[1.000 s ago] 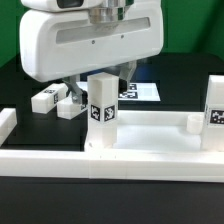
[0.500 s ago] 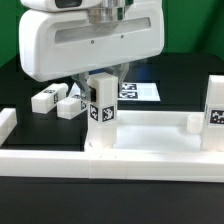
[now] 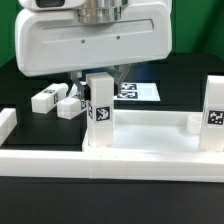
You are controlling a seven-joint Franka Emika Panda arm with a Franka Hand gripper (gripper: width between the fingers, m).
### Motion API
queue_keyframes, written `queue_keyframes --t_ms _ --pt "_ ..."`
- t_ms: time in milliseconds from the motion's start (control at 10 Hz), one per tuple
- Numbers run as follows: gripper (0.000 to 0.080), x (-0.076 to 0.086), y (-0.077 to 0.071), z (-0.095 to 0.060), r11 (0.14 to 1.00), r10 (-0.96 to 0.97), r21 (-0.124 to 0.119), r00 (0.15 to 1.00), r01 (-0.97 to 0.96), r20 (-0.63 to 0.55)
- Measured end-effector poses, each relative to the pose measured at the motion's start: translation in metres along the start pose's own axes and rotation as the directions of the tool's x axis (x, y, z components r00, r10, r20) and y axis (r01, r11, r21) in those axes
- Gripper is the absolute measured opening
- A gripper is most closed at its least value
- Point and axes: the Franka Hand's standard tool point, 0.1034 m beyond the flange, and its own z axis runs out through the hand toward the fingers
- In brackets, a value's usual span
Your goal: Assemble desk
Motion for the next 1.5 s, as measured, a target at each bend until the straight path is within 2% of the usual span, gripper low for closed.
queue_keyframes --t_ms 200,600,1100,1300,1400,1500 --pt "0.0291 -0.0001 0.0002 0.0002 0.988 0.153 0.004 0.988 -0.153 -0.001" --pt "0.0292 0.0005 -0.0005 0.0002 0.862 0.507 0.014 0.862 -0.507 0.000" --pt "0.0309 -0.0020 0.0012 -0.0003 0.793 0.609 -0.001 0.793 -0.609 0.005" --pt "0.0331 -0.0019 0.0008 0.0002 0.789 0.615 0.002 0.789 -0.615 0.006" --pt "0.0537 -0.0018 0.0007 -0.0001 0.790 0.613 0.002 0.790 -0.613 0.006" --pt "0.0537 -0.0020 -0.0009 -0.0062 0.798 0.603 0.005 0.798 -0.603 0.010"
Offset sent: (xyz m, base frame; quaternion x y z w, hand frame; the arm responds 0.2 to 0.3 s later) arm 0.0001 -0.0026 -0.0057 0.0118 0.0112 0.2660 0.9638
